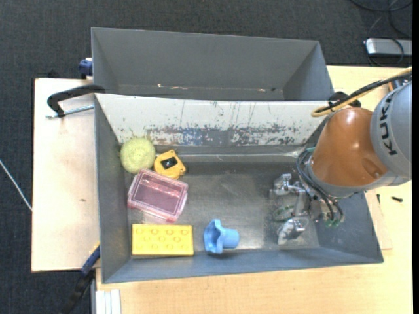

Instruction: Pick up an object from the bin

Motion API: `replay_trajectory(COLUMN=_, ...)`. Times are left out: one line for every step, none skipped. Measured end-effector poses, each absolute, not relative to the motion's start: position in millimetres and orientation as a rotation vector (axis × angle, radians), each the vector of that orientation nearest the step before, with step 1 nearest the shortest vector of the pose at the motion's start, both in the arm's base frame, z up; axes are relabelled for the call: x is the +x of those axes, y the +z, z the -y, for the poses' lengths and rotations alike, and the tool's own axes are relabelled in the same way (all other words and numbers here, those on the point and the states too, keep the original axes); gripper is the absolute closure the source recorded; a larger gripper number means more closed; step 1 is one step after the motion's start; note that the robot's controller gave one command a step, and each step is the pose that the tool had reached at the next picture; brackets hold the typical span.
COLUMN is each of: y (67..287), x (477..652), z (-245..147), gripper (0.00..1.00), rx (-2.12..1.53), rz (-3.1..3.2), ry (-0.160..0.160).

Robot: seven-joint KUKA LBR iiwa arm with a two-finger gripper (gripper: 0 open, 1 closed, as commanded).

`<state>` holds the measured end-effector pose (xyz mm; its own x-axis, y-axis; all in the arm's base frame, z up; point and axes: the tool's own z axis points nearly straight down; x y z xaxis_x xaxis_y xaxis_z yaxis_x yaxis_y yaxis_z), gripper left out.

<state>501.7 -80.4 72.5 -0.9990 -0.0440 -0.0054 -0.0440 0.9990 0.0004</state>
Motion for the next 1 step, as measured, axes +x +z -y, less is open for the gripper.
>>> replay_trajectory(y=102.2, x=493.4, z=57.4, gripper=0.0, rx=-0.083, rz=-3.134, ry=0.001)
